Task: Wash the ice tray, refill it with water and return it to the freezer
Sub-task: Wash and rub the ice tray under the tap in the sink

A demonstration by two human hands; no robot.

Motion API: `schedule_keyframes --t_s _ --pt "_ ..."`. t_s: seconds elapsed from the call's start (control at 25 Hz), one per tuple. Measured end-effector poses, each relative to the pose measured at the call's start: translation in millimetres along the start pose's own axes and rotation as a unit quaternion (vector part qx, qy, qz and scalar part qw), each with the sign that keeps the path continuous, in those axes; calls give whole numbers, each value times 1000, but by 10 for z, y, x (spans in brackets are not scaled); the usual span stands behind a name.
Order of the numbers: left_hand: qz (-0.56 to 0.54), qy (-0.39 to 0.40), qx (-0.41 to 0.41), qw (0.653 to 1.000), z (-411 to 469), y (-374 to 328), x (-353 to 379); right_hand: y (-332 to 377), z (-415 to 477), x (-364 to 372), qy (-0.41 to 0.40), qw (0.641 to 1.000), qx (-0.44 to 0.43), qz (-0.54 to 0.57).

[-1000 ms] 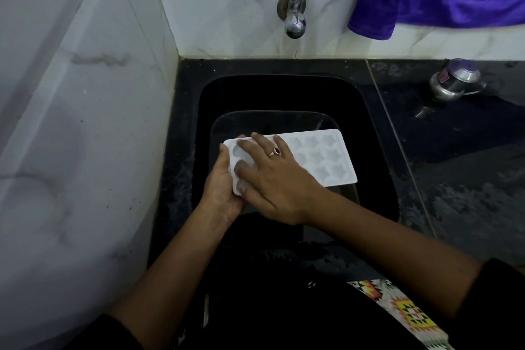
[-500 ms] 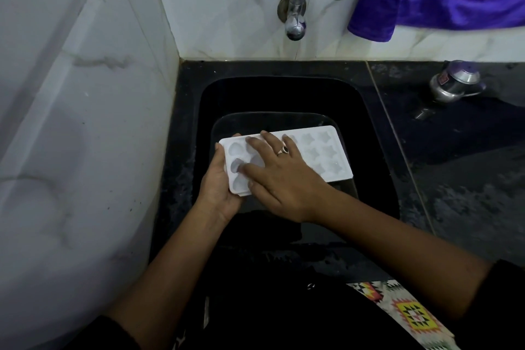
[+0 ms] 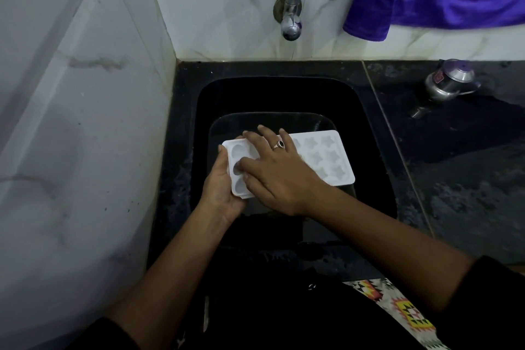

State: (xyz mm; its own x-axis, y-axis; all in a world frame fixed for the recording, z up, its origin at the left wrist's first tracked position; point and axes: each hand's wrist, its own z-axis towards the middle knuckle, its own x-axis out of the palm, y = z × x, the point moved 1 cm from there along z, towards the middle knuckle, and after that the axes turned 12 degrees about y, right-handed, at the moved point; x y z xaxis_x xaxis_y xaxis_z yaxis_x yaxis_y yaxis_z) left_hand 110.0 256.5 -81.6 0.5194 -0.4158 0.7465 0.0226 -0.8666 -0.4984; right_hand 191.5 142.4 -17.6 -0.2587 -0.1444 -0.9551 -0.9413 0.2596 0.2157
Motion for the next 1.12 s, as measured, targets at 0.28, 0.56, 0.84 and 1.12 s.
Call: schedule_keyframes --t_s 0.28,0.56,0.84,1.12 --pt "-2 -4 -7 1000 -24 4 25 40 0 16 0 1000 2 -1" --pt "-9 -11 -12 1000 -69 5 77 40 0 37 1 1000 5 -11" --pt "-19 2 -11 1000 -32 0 29 -8 -8 39 4 1000 10 0" --pt "-19 -13 -29 999 -58 27 29 78 41 40 10 1000 6 -11"
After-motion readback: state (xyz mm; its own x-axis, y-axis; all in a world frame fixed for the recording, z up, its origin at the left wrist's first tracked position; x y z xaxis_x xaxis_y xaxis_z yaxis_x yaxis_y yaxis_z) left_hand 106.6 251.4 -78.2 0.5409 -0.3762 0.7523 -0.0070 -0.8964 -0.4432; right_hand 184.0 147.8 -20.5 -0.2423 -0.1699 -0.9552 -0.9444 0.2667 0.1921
